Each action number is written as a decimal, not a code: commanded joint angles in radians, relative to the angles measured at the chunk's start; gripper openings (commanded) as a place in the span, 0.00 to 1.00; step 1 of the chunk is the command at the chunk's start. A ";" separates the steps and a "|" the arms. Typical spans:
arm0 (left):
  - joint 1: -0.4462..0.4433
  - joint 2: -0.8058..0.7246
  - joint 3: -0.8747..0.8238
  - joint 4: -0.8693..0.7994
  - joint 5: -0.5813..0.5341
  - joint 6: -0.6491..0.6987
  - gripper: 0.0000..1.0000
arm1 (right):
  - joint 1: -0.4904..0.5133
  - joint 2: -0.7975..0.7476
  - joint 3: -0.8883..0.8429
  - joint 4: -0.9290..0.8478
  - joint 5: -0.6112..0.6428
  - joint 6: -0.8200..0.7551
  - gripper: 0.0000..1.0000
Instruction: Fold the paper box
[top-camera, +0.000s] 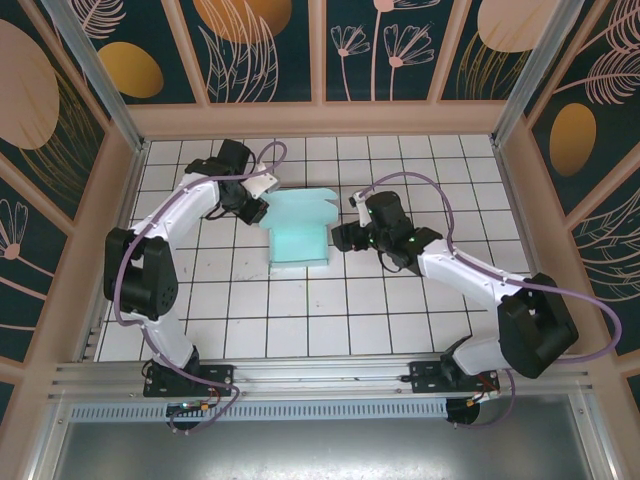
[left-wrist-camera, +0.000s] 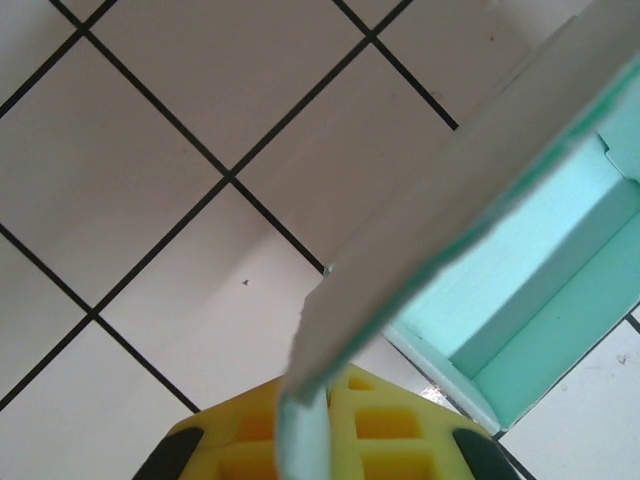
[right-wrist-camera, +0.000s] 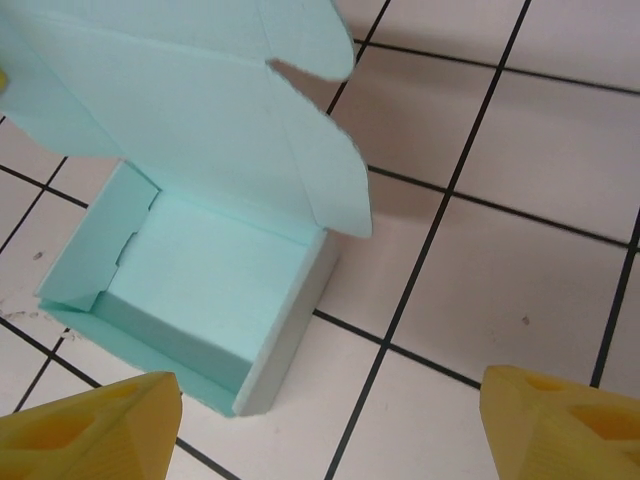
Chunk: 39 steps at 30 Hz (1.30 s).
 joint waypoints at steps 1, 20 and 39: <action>0.006 -0.034 -0.037 -0.014 0.078 0.074 0.00 | -0.033 0.011 0.072 -0.021 0.011 -0.114 0.79; 0.006 -0.004 -0.044 -0.103 0.212 0.135 0.00 | -0.198 0.337 0.518 -0.558 -0.417 -0.706 0.79; 0.006 0.018 -0.029 -0.118 0.199 0.107 0.00 | -0.182 0.421 0.587 -0.625 -0.479 -0.706 0.27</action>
